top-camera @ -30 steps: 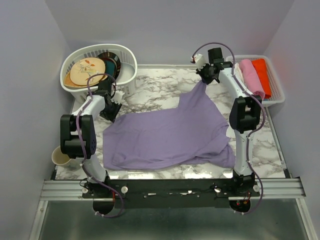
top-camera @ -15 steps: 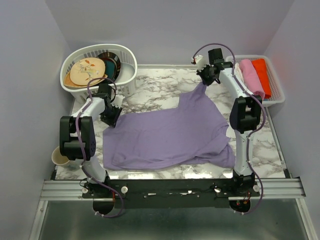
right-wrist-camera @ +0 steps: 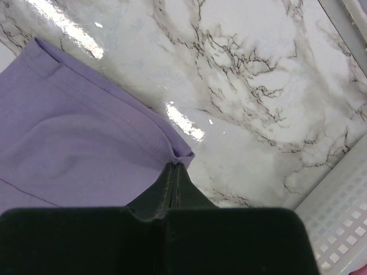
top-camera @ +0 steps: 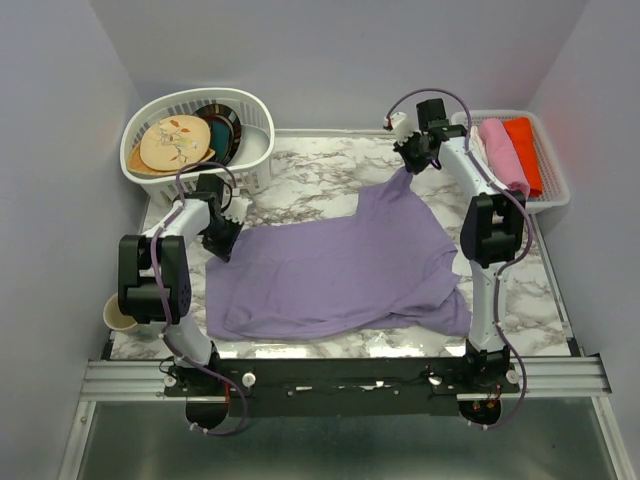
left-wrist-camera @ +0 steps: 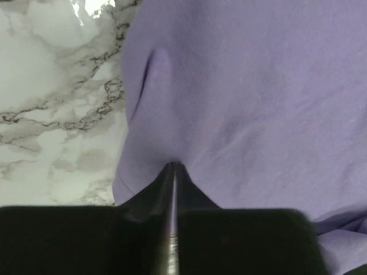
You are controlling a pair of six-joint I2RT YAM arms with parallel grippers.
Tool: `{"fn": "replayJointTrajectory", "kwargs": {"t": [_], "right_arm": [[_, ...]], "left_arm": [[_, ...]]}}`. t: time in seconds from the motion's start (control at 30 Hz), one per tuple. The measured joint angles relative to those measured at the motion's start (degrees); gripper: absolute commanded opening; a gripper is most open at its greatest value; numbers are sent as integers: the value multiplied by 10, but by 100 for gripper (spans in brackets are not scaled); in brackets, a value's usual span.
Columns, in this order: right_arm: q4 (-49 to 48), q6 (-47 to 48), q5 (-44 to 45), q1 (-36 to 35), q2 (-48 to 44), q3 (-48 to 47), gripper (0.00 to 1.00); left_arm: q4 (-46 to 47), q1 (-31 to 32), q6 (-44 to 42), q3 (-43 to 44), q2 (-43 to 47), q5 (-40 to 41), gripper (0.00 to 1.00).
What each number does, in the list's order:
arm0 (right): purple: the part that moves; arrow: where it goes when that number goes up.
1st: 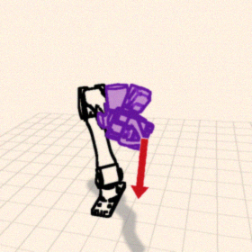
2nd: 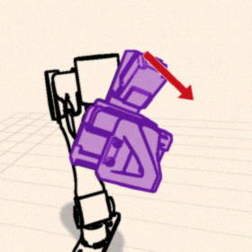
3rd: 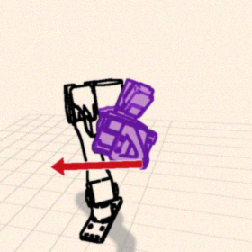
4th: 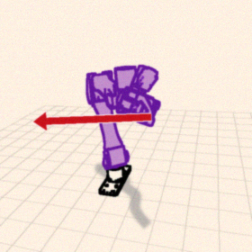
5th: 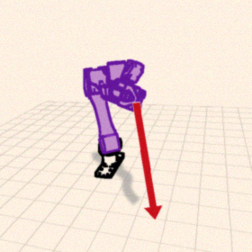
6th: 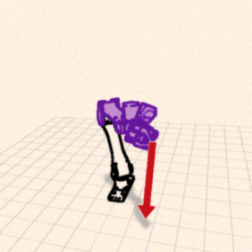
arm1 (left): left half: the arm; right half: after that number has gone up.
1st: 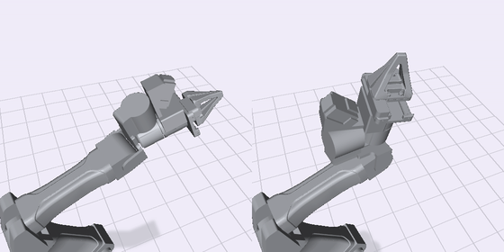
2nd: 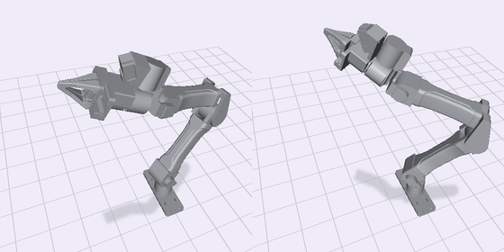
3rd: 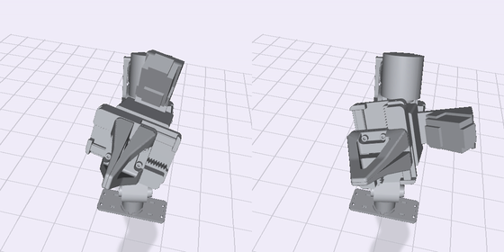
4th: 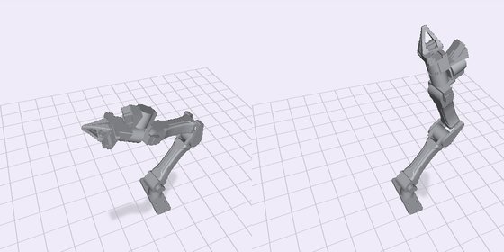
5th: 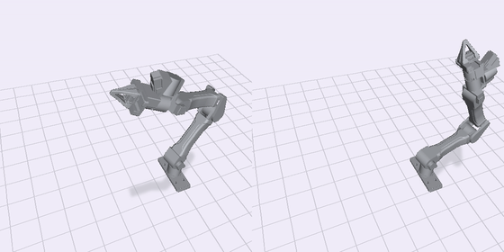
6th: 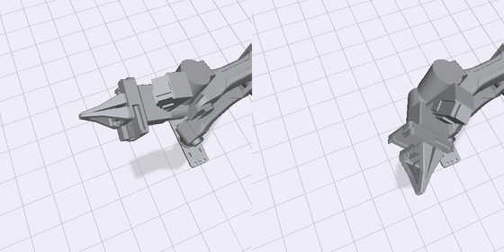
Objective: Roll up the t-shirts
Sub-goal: Fold the T-shirt at the center of the board.
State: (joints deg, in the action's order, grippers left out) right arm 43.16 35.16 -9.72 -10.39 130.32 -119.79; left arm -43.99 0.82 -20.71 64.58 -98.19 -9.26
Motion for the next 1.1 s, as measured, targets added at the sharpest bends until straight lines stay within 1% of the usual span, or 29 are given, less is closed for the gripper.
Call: {"fn": "replayJointTrajectory", "kwargs": {"t": [0.03,0.27,0.37,0.4,0.47,0.5,0.57,0.7,0.8,0.87,0.9,0.97,1.0,1.1], "right_arm": [[0,-2,0,0,0,1,0],[0,-14,-4,0,-7,4,0],[0,-15,-4,0,-12,8,0],[0,-16,-4,0,-14,10,0],[0,-17,-4,0,-16,12,0],[0,-17,-4,0,-16,12,0],[0,-19,-4,0,-17,13,0],[0,-22,-4,0,-17,17,0],[0,-22,-4,0,-18,21,0],[0,-22,-4,0,-19,24,0],[0,-22,-4,0,-21,26,0],[0,-22,-4,0,-24,30,1],[0,-23,-4,0,-26,30,0],[0,-23,-4,0,-28,30,0]], "left_arm": [[1,0,0,-6,5,1,98],[13,0,5,-17,31,38,98],[16,0,6,-17,31,41,93],[17,0,6,-17,30,41,85],[17,0,6,-17,27,40,77],[17,0,4,-16,22,40,71],[15,0,4,-13,4,35,67],[11,0,3,-13,-23,25,47],[10,-4,-1,-12,-23,17,39],[10,-10,1,-12,-23,12,35],[10,-12,2,-12,-23,12,26],[8,-12,6,-12,-18,10,21],[7,-12,6,-12,-14,9,12],[3,-11,13,-12,9,10,4]]}}
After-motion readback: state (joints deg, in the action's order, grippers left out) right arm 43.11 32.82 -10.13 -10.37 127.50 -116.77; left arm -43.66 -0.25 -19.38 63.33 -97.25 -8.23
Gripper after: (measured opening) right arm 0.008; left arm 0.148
